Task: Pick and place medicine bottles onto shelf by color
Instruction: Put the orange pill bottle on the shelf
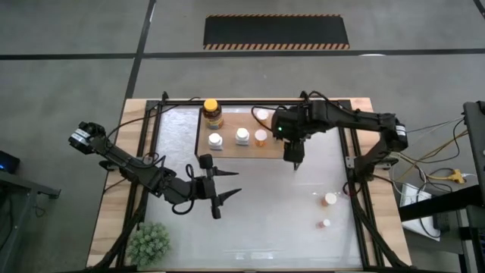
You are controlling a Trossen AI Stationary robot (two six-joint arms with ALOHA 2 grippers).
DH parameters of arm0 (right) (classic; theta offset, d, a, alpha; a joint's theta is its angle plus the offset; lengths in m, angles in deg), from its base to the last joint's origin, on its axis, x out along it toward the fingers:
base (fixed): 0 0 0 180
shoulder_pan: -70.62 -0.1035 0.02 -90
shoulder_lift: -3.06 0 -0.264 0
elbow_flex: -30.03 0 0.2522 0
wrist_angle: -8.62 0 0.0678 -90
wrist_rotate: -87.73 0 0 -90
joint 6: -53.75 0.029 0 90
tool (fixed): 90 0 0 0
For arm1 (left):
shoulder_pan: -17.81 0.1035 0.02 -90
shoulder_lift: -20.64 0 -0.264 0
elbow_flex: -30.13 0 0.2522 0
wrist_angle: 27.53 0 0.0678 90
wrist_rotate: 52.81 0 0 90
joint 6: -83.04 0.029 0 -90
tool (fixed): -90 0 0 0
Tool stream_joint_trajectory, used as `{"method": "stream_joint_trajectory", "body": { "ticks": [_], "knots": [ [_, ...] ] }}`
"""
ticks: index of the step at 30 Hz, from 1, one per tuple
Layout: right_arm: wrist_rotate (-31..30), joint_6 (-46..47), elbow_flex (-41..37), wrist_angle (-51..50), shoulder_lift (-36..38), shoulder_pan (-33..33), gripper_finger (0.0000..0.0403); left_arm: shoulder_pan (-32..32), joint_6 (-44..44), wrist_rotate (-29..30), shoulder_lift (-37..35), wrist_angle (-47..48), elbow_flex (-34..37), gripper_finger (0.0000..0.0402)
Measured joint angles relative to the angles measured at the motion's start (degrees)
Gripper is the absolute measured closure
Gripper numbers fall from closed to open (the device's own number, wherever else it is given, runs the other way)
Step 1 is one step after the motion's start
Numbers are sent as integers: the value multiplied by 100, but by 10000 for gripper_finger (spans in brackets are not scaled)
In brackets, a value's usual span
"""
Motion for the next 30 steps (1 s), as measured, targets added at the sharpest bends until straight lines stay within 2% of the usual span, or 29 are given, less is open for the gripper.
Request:
{"method": "stream_joint_trajectory", "body": {
  "ticks": [10,22,26,30],
  "knots": [
    [-5,-114,-39,15,-66,89,174,0,4,0,0,3,0,196],
    [-42,-105,142,28,142,85,175,0,4,0,0,6,0,196],
    [-84,-78,158,89,436,85,197,0,4,0,0,4,0,196],
    [-169,3,-117,403,770,37,263,0,2,0,0,4,0,196]
  ]
}}
